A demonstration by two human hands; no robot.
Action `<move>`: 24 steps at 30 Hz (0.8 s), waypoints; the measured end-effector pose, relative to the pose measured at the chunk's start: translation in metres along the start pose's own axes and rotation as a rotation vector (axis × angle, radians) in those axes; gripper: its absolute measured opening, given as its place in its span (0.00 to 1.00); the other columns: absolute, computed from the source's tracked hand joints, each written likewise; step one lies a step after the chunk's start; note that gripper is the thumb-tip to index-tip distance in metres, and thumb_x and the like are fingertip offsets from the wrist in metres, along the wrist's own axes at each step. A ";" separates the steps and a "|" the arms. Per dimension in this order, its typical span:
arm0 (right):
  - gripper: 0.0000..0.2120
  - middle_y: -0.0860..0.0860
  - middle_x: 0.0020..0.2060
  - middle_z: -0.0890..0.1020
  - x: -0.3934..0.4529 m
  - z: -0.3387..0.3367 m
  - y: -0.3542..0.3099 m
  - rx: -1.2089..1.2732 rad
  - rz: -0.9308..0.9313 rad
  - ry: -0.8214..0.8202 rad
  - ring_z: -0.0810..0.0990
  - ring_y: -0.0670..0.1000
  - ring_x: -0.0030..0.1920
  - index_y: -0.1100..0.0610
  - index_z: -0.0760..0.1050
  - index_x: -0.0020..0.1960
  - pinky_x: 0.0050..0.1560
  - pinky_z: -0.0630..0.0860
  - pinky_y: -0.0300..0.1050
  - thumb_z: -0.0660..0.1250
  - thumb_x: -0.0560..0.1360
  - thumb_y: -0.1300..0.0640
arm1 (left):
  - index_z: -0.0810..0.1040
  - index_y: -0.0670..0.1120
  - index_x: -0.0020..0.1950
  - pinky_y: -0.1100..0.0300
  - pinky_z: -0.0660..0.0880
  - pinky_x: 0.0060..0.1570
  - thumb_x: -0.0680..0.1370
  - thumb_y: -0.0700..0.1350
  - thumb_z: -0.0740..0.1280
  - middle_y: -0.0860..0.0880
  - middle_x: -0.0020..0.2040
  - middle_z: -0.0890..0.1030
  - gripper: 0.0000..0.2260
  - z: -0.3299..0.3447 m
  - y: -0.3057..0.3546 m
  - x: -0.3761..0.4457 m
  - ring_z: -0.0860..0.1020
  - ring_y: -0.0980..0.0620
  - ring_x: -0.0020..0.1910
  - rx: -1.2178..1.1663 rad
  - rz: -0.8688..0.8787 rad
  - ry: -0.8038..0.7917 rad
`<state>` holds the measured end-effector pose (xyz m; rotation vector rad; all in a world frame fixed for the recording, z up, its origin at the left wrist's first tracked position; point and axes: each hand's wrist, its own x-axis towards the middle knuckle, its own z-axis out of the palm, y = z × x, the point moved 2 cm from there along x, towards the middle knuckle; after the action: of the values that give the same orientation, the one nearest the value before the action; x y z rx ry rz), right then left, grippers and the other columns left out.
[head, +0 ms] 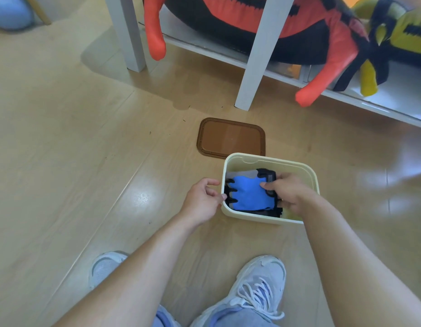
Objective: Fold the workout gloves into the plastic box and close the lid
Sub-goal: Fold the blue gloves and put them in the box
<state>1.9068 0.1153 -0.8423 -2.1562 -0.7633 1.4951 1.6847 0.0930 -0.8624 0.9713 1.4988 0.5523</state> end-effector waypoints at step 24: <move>0.26 0.50 0.66 0.78 -0.011 0.039 -0.005 -0.776 -0.355 0.306 0.84 0.56 0.56 0.46 0.71 0.75 0.51 0.82 0.52 0.71 0.78 0.50 | 0.80 0.53 0.55 0.43 0.83 0.52 0.81 0.44 0.66 0.49 0.46 0.82 0.06 -0.028 -0.006 0.009 0.84 0.44 0.50 -0.011 -0.037 0.153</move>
<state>1.8664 0.1129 -0.8447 -2.4825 -1.6983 0.7112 1.6571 0.1029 -0.8673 0.9081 1.6446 0.6187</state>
